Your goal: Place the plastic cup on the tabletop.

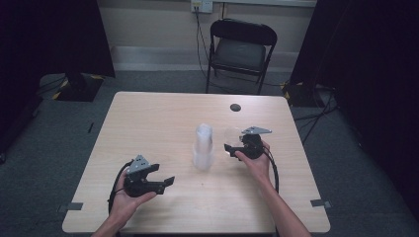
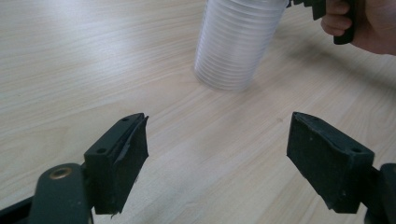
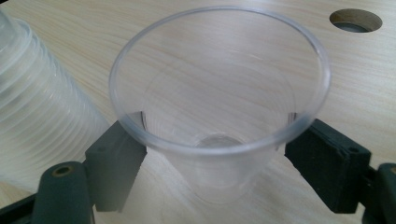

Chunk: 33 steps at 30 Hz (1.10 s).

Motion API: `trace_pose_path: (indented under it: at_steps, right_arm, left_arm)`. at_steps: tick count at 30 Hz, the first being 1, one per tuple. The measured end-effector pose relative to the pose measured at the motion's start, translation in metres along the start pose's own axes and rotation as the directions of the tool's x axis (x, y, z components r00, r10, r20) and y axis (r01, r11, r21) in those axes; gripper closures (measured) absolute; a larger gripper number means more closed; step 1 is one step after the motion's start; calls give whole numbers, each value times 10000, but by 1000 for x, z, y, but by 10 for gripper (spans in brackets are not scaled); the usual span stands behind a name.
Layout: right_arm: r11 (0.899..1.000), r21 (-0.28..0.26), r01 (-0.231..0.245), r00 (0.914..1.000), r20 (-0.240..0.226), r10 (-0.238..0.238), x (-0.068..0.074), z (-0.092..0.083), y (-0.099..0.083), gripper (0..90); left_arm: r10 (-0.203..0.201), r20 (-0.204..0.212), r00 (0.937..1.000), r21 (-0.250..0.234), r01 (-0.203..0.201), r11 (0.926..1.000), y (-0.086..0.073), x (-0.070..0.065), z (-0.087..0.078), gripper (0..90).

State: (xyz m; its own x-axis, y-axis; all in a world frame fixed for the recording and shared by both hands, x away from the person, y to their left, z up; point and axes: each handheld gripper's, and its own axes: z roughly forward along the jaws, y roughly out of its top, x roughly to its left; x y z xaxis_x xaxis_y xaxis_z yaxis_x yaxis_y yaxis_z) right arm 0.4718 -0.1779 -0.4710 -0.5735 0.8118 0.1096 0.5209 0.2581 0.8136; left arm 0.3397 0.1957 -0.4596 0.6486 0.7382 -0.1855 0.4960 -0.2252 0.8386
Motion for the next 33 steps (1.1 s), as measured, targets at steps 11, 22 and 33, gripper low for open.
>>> trace_pose_path:
  at_steps: [11,22,33]
  right_arm:
    - [10000,14,-69,9999,-120,69,-1,-12,-9,206]
    - [9998,-94,-163,9996,-252,160,-4,-37,-17,201]
    - [9986,-344,-406,9988,-296,396,-7,-70,-30,216]
  left_arm:
    - [38,-170,9998,54,-37,10000,0,3,-1,192]
    - [17,-356,9994,-9,-17,10000,1,6,-3,189]
    - [-132,-299,9995,74,134,9999,0,7,-2,181]
